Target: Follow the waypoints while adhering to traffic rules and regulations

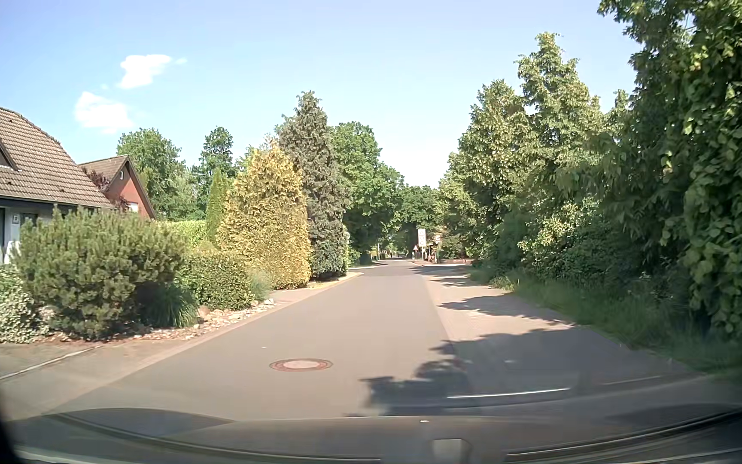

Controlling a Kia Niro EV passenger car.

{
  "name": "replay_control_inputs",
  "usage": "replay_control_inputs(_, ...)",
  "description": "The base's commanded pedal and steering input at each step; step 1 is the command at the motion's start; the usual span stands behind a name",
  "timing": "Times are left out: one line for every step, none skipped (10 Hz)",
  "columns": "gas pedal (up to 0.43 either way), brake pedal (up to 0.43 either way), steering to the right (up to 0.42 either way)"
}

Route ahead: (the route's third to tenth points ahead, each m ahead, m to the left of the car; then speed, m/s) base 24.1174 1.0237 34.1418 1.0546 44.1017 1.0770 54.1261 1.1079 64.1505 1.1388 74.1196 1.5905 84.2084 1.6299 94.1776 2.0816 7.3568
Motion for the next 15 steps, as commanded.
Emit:
replay_control_inputs(0.150,0.006,0.004)
replay_control_inputs(0.150,0.006,0.004)
replay_control_inputs(0.150,0.006,0.004)
replay_control_inputs(0.150,0.006,0.002)
replay_control_inputs(0.150,0.006,0.001)
replay_control_inputs(0.150,0.006,0.001)
replay_control_inputs(0.150,0.006,0.001)
replay_control_inputs(0.150,0.006,0.001)
replay_control_inputs(0.138,0.006,0.001)
replay_control_inputs(0.138,0.006,0.001)
replay_control_inputs(0.138,0.006,0.001)
replay_control_inputs(0.138,0.006,0.001)
replay_control_inputs(0.138,0.006,0.001)
replay_control_inputs(0.138,0.006,0.001)
replay_control_inputs(0.138,0.006,0.002)
